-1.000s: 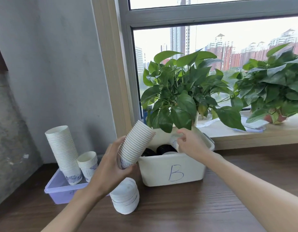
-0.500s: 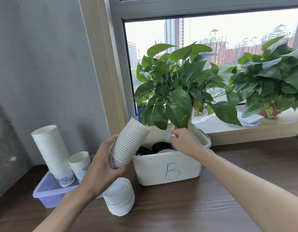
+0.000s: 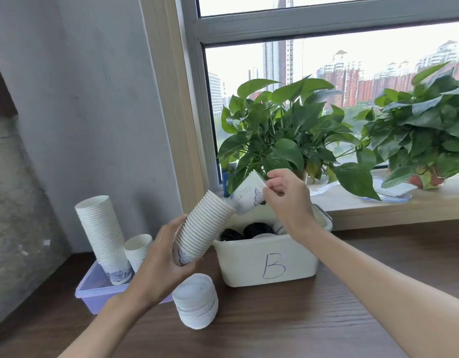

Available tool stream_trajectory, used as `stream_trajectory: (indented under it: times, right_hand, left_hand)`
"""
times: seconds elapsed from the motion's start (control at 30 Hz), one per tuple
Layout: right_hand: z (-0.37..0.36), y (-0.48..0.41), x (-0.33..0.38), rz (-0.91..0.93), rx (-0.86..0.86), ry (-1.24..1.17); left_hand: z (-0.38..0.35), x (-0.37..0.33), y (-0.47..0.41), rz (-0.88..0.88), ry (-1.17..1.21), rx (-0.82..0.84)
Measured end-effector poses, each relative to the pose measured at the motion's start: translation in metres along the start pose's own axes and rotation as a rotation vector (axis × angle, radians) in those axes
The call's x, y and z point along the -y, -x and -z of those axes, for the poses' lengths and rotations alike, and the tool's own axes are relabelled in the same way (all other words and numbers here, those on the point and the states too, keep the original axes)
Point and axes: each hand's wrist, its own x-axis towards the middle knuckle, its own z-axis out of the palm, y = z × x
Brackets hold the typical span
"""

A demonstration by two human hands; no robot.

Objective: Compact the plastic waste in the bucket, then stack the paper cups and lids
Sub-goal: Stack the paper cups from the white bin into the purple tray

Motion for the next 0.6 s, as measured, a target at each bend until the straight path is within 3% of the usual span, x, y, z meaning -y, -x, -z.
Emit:
stream_trajectory:
  times: [0.23, 0.6]
  right_hand:
    - [-0.018, -0.001, 0.043, 0.127, 0.04, -0.123]
    - [-0.065, 0.027, 0.063, 0.094, 0.507, -0.126]
  left_hand:
    - [0.014, -0.003, 0.008, 0.0, -0.021, -0.036]
    - [0.033, -0.002, 0.017, 0.011, 0.08, -0.133]
